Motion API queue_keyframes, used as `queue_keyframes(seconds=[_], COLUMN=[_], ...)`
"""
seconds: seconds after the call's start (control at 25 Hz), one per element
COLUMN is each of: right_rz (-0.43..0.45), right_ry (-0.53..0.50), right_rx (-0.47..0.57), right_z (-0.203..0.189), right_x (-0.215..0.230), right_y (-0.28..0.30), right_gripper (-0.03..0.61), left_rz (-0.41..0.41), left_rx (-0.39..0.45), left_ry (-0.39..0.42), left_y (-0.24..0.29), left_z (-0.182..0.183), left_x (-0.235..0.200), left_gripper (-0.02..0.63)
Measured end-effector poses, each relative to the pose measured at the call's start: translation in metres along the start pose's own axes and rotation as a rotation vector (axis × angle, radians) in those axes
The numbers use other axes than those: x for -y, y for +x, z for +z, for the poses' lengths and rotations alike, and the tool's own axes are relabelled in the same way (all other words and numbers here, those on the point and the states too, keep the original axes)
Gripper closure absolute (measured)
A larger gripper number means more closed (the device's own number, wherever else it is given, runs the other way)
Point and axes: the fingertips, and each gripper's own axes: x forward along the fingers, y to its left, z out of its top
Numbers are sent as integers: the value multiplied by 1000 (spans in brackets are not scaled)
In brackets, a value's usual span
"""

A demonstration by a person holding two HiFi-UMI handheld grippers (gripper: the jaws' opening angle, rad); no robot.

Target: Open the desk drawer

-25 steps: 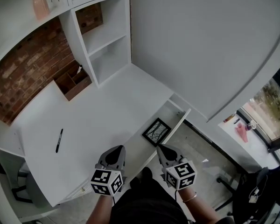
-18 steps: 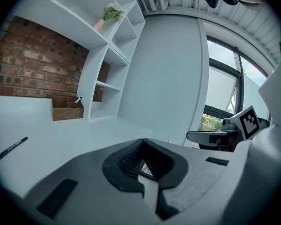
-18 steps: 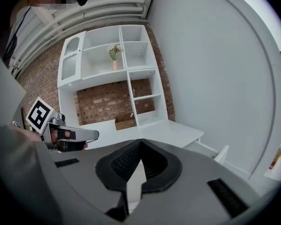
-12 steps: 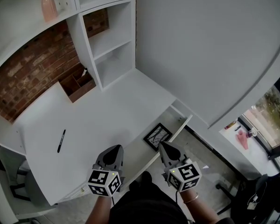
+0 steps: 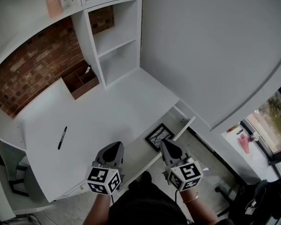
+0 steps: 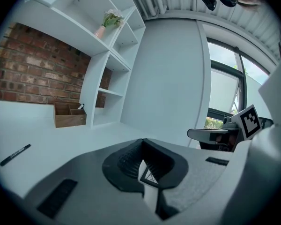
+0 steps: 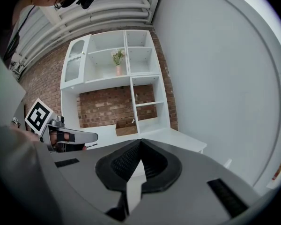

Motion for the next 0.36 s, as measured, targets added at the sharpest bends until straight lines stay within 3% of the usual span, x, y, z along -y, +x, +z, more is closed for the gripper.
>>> queue_keyframes(seconds=[0.36], right_rz=[12], right_ry=[3], right_rx=[-10], right_z=[0], right_x=[2], right_y=[7], right_gripper=[575], left_rz=[13], left_rx=[10], left_ry=[-4], left_y=[3], left_z=[5], left_x=[-5], left_gripper=[606])
